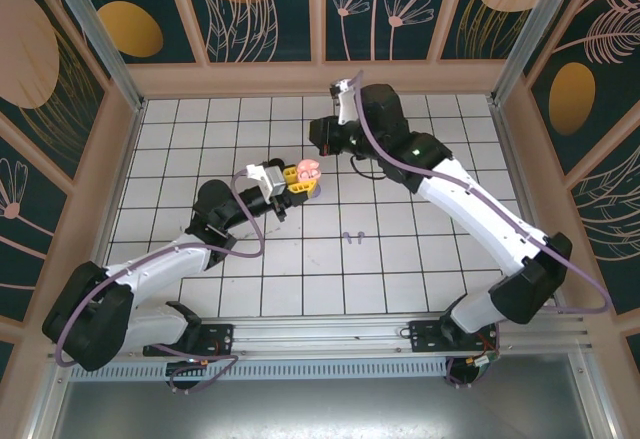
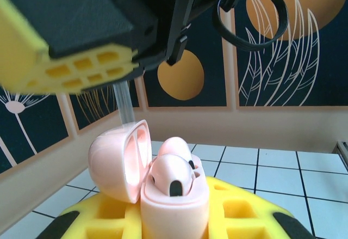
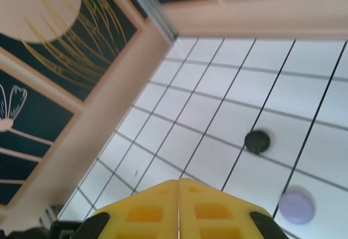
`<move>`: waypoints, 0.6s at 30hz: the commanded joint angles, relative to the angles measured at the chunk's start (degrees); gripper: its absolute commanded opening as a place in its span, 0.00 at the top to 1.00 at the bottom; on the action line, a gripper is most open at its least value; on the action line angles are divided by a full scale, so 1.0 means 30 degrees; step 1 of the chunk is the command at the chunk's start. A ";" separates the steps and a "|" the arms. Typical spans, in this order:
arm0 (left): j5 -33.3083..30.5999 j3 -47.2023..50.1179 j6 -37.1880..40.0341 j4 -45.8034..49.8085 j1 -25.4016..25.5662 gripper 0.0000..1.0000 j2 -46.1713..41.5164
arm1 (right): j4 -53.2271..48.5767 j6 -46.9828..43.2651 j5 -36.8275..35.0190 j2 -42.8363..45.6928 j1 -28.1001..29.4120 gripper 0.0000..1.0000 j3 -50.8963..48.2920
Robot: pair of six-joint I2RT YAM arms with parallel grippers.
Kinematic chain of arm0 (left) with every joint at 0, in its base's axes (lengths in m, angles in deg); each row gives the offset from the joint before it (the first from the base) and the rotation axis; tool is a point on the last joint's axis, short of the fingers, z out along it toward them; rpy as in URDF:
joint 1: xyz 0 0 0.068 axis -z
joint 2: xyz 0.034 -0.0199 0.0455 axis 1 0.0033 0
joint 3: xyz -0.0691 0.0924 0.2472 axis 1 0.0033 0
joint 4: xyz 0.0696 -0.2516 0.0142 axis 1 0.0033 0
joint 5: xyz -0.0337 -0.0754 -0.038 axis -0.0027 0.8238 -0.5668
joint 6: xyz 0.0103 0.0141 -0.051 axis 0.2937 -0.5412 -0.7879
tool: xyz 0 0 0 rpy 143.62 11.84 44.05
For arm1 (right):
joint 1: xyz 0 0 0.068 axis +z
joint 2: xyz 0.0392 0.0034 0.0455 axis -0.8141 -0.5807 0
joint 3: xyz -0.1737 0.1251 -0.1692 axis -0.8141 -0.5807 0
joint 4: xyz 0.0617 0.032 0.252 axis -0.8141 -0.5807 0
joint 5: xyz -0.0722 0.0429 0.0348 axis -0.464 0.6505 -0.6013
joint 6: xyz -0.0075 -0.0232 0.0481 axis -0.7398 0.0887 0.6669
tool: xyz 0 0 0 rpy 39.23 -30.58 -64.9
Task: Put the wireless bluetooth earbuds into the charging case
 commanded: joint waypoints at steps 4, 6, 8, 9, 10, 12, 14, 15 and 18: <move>0.0368 -0.0418 0.0237 -0.0088 0.0080 1.00 0.0362 | -0.2185 -0.0485 0.1432 -0.0357 0.0257 0.92 0.0502; 0.0120 -0.0578 0.0145 -0.0103 0.0068 1.00 0.0492 | -0.2448 -0.0572 0.1456 -0.0149 0.0503 0.94 0.0174; -0.0078 -0.0702 0.0076 -0.0196 0.0060 1.00 0.0614 | -0.2747 -0.0665 0.1456 0.0099 0.0819 0.94 -0.0222; -0.0172 -0.0739 0.0000 -0.0298 0.0061 1.00 0.0708 | -0.2909 -0.0669 0.1531 0.0268 0.0957 0.95 -0.0395; -0.0270 -0.0762 -0.0091 -0.0435 0.0074 1.00 0.0789 | -0.3056 -0.0643 0.1576 0.0408 0.1078 0.95 -0.0573; -0.0429 -0.0870 -0.0251 -0.0733 0.0079 1.00 0.0983 | -0.3243 -0.0612 0.1757 0.0842 0.1395 0.96 -0.1047; -0.0740 -0.0956 -0.0431 -0.0927 0.0070 1.00 0.1111 | -0.3392 -0.0482 0.2012 0.1394 0.1640 0.97 -0.1660; -0.0846 -0.0960 -0.0445 -0.0984 0.0076 1.00 0.1139 | -0.3386 -0.0388 0.1960 0.1840 0.1700 0.97 -0.2056; -0.1247 -0.0987 -0.0613 -0.1165 0.0067 1.00 0.1228 | -0.2975 0.0181 0.1506 0.3447 0.1681 0.97 -0.3295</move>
